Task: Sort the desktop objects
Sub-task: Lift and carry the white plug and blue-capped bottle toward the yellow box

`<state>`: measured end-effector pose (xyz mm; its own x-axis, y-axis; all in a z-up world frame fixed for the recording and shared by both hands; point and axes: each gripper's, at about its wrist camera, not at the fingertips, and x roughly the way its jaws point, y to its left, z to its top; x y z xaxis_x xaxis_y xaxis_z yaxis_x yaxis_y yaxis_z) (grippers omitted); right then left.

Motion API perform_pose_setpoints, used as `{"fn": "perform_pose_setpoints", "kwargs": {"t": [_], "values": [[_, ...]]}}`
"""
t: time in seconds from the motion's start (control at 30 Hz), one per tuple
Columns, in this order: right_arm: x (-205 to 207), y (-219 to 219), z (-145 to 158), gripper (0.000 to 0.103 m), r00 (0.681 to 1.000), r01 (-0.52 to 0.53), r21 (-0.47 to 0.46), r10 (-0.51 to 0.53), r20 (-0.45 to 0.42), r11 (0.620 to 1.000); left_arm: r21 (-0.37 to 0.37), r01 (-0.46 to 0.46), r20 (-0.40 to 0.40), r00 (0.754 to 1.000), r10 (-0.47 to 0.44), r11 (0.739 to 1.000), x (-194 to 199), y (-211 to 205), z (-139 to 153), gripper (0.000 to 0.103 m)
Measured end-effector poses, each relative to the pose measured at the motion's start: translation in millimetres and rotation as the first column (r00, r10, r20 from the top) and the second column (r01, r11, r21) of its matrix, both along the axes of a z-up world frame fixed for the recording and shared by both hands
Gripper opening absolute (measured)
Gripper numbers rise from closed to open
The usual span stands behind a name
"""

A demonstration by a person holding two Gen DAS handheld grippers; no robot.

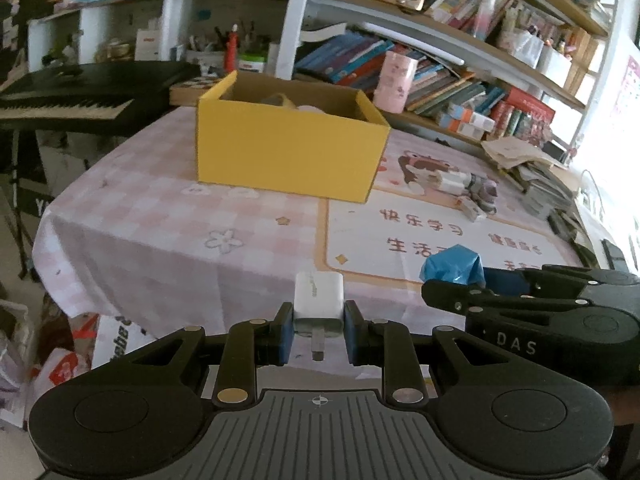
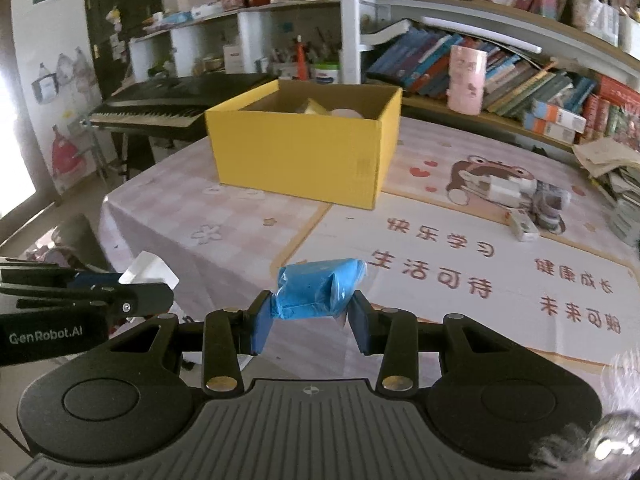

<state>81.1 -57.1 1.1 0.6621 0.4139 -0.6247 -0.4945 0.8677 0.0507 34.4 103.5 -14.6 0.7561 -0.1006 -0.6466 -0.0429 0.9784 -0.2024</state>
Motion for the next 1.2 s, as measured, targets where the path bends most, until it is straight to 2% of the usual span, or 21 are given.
{"fn": "perform_pose_setpoints", "kwargs": {"t": [0.3,0.6,0.93,1.2], "values": [[8,15,0,0.038,0.999,-0.048,-0.018,0.048,0.005,0.999,-0.008,-0.045,0.005,0.999,0.045,0.999,7,13,-3,0.024],[45,24,10,0.038,0.997,-0.066,-0.005,0.066,0.049,0.998,0.032,-0.048,0.067,0.997,0.045,0.998,43,21,14,0.024],[121,36,48,0.038,0.979,-0.110,0.020,0.105,0.176,0.994,0.092,-0.035,0.168,0.986,0.019,0.995,119,28,47,0.024],[192,46,62,0.038,0.968,-0.175,0.001,0.171,0.185,0.985,0.132,-0.037,0.200,0.980,0.010,0.991,181,34,64,0.024]]}}
